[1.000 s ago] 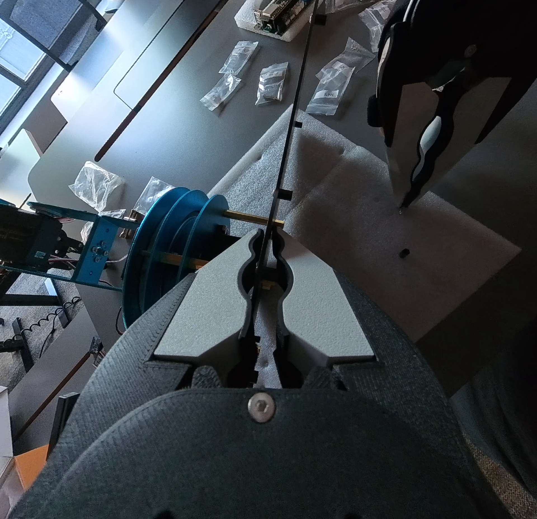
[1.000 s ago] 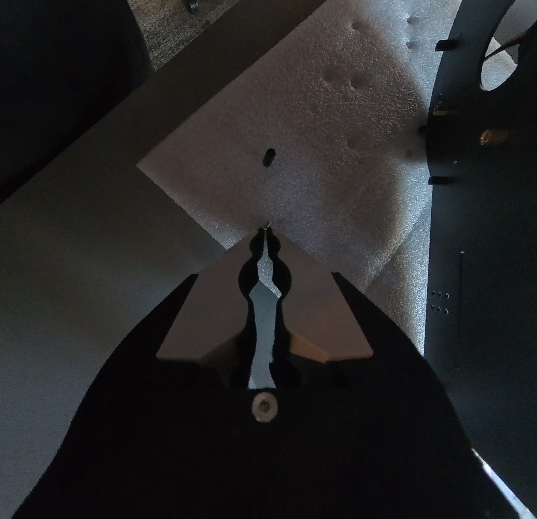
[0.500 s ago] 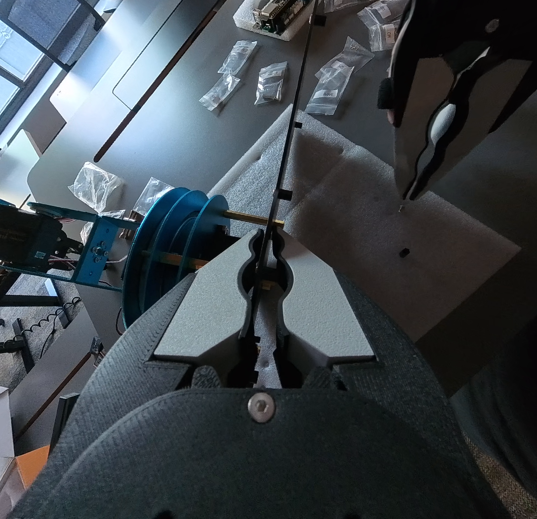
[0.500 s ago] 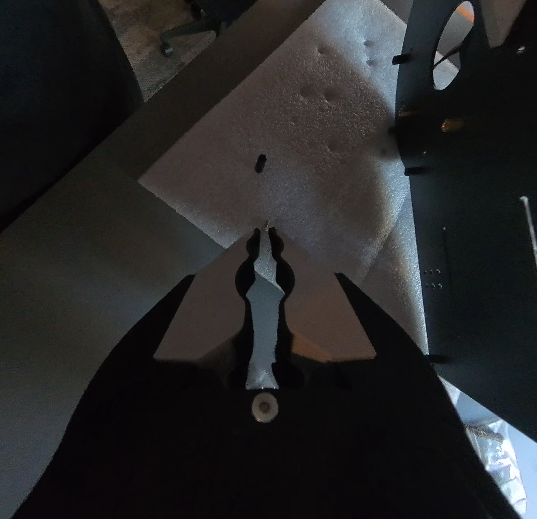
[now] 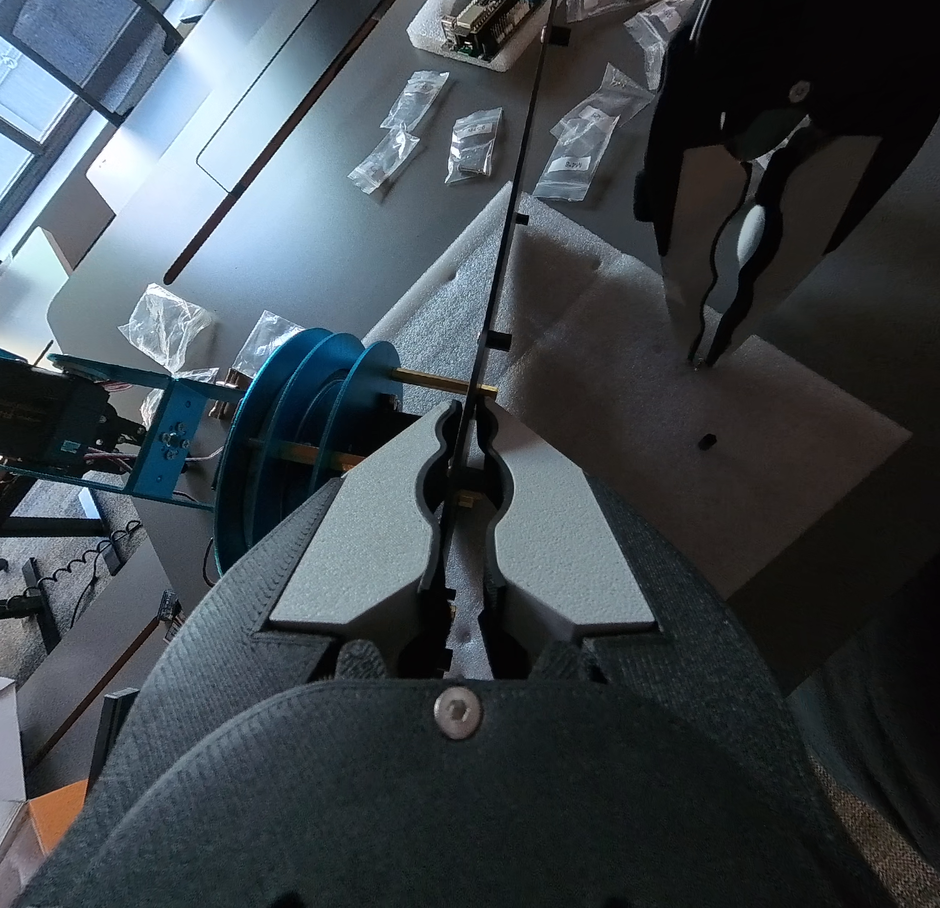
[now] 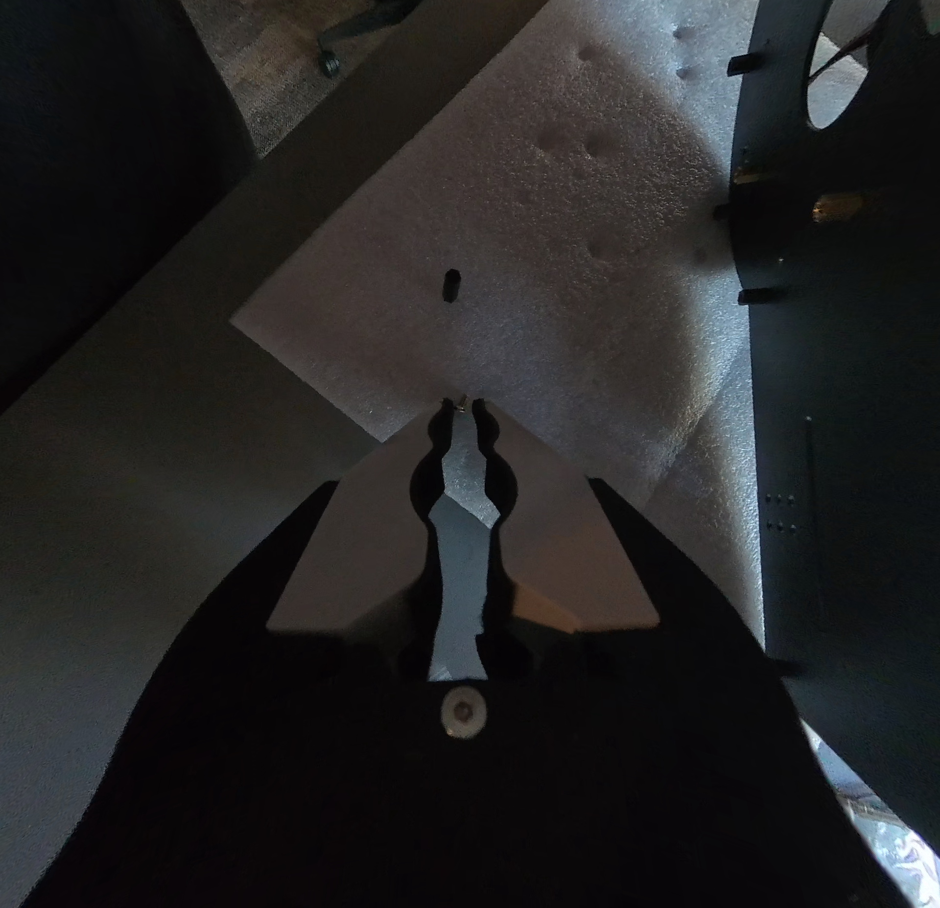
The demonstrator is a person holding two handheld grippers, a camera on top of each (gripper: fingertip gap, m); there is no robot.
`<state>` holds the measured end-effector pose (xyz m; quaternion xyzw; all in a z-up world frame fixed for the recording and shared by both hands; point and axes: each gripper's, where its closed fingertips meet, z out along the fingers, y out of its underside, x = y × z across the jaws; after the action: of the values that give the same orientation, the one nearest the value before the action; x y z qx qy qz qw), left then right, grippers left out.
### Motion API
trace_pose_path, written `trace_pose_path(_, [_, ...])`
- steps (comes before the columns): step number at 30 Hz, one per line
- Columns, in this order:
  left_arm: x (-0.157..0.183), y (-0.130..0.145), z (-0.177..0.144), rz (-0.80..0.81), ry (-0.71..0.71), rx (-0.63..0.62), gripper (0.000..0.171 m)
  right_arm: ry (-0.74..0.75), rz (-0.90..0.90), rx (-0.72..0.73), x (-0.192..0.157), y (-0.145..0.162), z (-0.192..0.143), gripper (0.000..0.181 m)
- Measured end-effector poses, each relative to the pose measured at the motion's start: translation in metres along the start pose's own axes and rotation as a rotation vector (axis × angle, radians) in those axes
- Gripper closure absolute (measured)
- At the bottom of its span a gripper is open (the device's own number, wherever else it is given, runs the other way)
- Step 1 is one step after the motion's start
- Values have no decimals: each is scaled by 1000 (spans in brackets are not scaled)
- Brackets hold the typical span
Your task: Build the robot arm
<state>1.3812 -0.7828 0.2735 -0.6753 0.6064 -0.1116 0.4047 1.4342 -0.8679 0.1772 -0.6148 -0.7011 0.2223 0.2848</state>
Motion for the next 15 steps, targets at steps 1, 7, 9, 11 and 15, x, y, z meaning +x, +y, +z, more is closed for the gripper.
trace_pose_path(1, [0,0,0,0,0,0,167,5,2,0,1,1,-1,173])
trace_pose_path(7, [0,0,0,1,0,0,167,5,24,10,0,2,0,176])
trace_pose_path(9, [0,0,0,0,0,1,167,8,16,9,0,2,0,177])
trace_pose_path(11, [0,0,0,0,1,1,167,8,22,9,0,2,0,178])
trace_pose_path(15, [0,0,0,1,1,0,167,41,43,39,2,-2,-2,178])
